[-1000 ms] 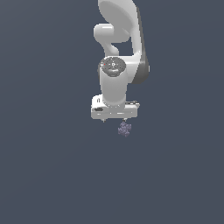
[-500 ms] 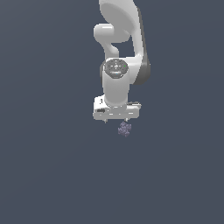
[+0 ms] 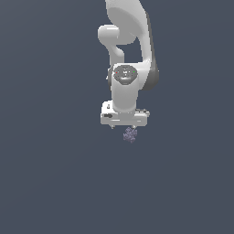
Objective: Pick up the object and move it to a goal position.
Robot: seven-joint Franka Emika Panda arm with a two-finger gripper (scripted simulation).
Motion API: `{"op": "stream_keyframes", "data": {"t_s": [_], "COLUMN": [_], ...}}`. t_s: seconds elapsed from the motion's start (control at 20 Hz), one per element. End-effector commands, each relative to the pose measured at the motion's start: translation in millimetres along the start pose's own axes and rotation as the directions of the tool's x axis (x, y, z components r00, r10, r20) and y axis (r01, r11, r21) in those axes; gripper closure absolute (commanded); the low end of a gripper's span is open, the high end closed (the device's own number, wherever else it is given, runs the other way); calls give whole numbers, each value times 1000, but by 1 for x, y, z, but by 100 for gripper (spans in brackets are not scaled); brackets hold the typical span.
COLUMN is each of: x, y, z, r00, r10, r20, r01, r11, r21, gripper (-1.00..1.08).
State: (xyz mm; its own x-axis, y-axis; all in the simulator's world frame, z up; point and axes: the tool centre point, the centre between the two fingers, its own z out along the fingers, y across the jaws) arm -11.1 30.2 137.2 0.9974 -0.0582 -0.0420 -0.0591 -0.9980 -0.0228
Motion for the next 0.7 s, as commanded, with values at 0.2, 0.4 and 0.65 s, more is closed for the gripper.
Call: {"op": "stream_keyframes", "data": {"t_s": [0.2, 0.4, 0.65], "x": [-3, -6, -10], "y": [-13, -21, -31], "z": [15, 25, 37], "r00": [993, 978, 955], "r10": [117, 205, 296], "r20": [-11, -21, -33], "r01": [-117, -205, -297], "r11": [993, 979, 955], "r21": [-4, -6, -6], "gripper": [-92, -92, -92]}}
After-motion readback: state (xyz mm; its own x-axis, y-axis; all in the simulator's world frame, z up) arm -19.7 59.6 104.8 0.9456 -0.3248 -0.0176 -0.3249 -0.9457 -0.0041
